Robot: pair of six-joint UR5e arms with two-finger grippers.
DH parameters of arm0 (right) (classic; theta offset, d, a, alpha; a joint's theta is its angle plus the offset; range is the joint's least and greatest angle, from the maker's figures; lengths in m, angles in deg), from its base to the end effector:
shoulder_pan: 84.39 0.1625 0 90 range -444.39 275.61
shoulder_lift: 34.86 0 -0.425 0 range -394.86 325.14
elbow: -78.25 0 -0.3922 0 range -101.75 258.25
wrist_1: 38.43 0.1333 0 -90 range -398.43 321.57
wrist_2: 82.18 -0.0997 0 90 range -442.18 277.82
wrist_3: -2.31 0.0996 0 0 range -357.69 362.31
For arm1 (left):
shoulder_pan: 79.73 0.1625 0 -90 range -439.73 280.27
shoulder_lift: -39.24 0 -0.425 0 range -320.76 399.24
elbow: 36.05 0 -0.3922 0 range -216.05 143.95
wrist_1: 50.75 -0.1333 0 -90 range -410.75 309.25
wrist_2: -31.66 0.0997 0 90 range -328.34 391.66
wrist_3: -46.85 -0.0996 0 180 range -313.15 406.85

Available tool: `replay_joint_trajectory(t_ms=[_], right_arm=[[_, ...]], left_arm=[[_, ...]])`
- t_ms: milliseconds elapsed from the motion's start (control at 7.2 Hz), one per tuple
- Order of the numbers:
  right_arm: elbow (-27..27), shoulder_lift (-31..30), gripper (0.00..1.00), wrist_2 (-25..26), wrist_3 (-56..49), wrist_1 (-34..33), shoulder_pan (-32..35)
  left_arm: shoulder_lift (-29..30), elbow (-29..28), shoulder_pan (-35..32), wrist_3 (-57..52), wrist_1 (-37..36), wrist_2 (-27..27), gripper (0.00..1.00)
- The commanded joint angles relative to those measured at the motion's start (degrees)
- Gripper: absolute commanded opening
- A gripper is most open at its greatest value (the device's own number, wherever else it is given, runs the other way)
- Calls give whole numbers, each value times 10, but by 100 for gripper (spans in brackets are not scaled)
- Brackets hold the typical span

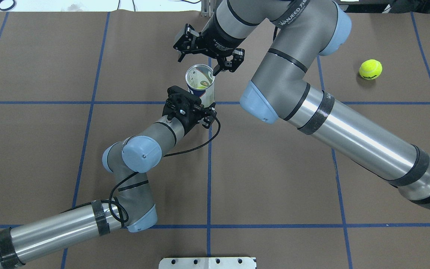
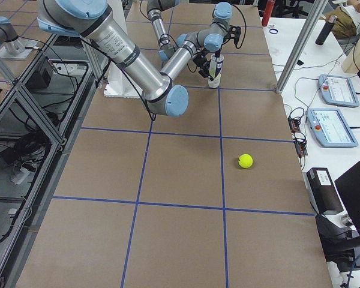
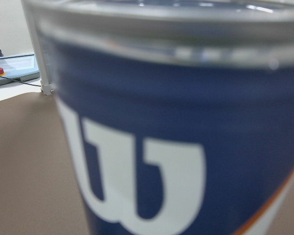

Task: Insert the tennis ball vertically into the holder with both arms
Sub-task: 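Open the right gripper to release the ball into the can, then move the right gripper over to the second yellow ball on the table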

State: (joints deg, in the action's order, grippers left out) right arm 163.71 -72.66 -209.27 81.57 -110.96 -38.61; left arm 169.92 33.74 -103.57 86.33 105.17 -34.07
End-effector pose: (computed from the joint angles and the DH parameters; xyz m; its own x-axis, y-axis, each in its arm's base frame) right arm -0.4455 -0.5628 0.0760 0.3236 0.1194 0.9386 -0.1321 0.9880 -0.0801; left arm 0.6077 -0.4590 0.2539 0.6106 0.4994 -0.6146 0.4284 0.4444 0.7868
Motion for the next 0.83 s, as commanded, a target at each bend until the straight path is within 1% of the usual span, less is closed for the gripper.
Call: replay_joint_trajectory(t_ms=[0, 278, 416, 555, 694], right_arm=[[1, -16, 98, -6, -34, -2, 51], [-3, -65, 98, -8, -116, -6, 110], [-11, -97, 98, -38, -199, -8, 156], [-16, -132, 98, -53, -281, -9, 201], [-36, -158, 98, -50, -373, -8, 227]], left_arm=[[-1, 0, -2, 0, 0, 0, 81], [-1, 0, -2, 0, 0, 0, 81], [-1, 0, -2, 0, 0, 0, 81], [-1, 0, -2, 0, 0, 0, 81], [0, 1, -1, 1, 0, 0, 81]])
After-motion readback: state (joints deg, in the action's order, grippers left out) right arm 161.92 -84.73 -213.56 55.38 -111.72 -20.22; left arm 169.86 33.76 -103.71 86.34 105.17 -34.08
